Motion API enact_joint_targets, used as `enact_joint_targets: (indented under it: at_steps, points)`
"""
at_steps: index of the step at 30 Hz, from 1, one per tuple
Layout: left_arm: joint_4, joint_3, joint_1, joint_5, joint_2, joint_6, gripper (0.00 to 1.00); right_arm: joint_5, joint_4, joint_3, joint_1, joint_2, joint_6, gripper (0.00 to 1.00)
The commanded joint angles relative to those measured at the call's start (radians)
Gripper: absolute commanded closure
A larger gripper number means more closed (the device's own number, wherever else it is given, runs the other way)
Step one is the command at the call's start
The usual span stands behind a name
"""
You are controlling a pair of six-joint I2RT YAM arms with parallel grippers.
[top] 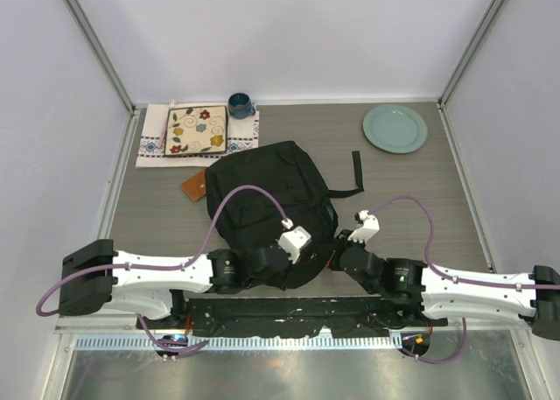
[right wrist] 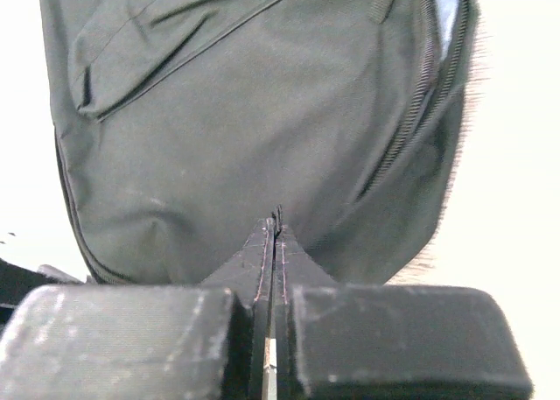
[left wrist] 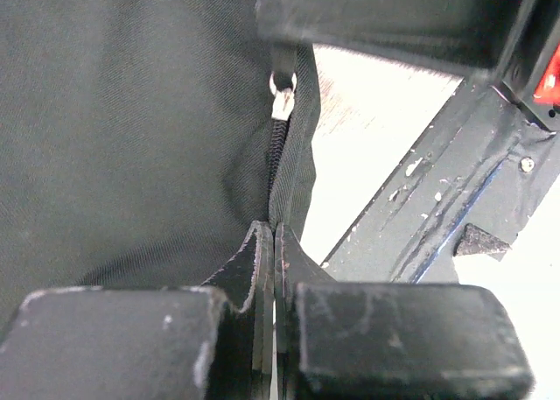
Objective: Pack the student bag
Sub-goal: Zip the student bag at the center of the board.
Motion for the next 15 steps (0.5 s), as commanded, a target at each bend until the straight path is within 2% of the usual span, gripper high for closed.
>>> enact_joint_targets:
  at_steps: [1,8,15]
  points:
    - [-0.005,-0.104,-0.016,0.006,-0.078,-0.089,1.0,0.067,0.001,-0.004,-0.107,-0.048,-0.02,0.99]
    - [-0.008,-0.214,-0.025,0.02,-0.176,-0.175,1.0,0.064,-0.024,0.01,-0.212,-0.094,-0.08,0.99]
    - [-0.062,-0.252,-0.039,0.034,-0.276,-0.23,1.0,0.07,-0.001,0.04,-0.273,-0.04,-0.13,0.99]
